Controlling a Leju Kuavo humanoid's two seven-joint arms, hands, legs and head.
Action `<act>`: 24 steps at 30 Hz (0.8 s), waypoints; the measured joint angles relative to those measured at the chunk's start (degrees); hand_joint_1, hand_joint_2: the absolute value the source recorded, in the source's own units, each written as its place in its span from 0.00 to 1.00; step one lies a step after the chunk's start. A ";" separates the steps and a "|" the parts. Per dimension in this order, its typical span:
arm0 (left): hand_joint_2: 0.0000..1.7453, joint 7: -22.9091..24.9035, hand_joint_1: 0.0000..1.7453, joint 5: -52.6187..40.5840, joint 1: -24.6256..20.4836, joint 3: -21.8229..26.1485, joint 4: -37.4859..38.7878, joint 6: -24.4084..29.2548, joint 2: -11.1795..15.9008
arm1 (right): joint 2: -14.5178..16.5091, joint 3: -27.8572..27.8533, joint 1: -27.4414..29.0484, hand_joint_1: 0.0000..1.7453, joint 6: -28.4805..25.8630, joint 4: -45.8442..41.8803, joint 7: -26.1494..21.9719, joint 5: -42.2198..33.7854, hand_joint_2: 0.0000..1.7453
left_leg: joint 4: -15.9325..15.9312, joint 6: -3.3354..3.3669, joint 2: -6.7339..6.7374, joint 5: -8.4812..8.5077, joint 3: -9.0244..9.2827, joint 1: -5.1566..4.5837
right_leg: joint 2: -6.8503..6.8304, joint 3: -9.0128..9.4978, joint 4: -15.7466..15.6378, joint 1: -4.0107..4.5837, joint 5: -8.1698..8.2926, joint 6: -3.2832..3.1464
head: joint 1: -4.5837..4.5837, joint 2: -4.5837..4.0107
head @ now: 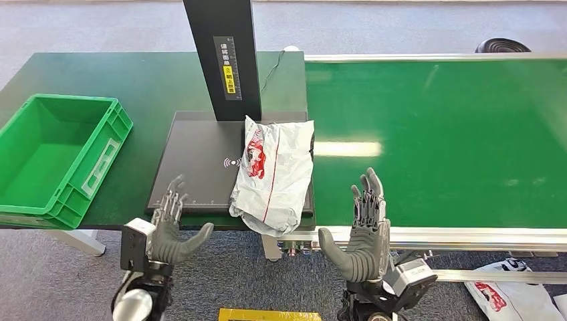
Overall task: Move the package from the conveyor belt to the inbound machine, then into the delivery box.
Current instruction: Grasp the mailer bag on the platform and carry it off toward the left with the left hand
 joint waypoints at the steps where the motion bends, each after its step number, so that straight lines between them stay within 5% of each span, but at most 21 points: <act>1: 1.00 0.33 0.00 -1.33 -1.87 0.00 0.23 -0.46 1.91 | -0.09 0.18 -0.05 0.00 -0.01 -0.05 0.00 -0.25 1.00 | 0.00 -0.03 0.00 0.03 0.00 0.02 | 0.00 0.00 0.01 0.02 0.02 -0.03 | 0.01 0.00; 6: 1.00 0.95 0.00 -3.05 -7.68 -0.07 1.39 -1.32 7.74 | -0.41 0.58 -0.19 0.00 -0.01 -0.12 0.00 -0.56 1.00 | -0.01 -0.06 0.13 0.06 0.03 0.03 | 0.03 -0.01 0.03 0.03 0.09 -0.13 | 0.01 0.00; 16: 1.00 0.55 0.00 -6.59 -12.78 -2.32 4.19 -3.68 12.39 | -0.62 0.72 -0.33 0.00 0.17 -0.28 0.00 -1.26 1.00 | 0.00 -0.08 0.05 0.12 -0.09 0.03 | 0.00 -0.17 0.02 0.04 0.09 -0.13 | 0.02 0.00; 20: 1.00 -1.14 0.00 -11.16 -28.57 -8.33 13.79 -13.33 17.37 | -0.67 0.78 -0.92 0.00 0.79 -0.28 0.00 -2.43 1.00 | 0.02 -0.16 -0.03 0.50 -0.41 0.05 | -0.06 -0.44 0.04 0.07 0.42 -0.30 | 0.00 0.00; 24: 1.00 0.45 0.00 -15.97 -46.33 -15.66 25.66 -18.91 19.05 | -0.79 0.75 -0.85 0.00 0.95 -0.43 0.00 -2.63 1.00 | 0.03 -0.21 0.28 0.62 -0.49 0.04 | 0.05 -0.65 0.05 0.07 0.73 -0.43 | 0.01 0.00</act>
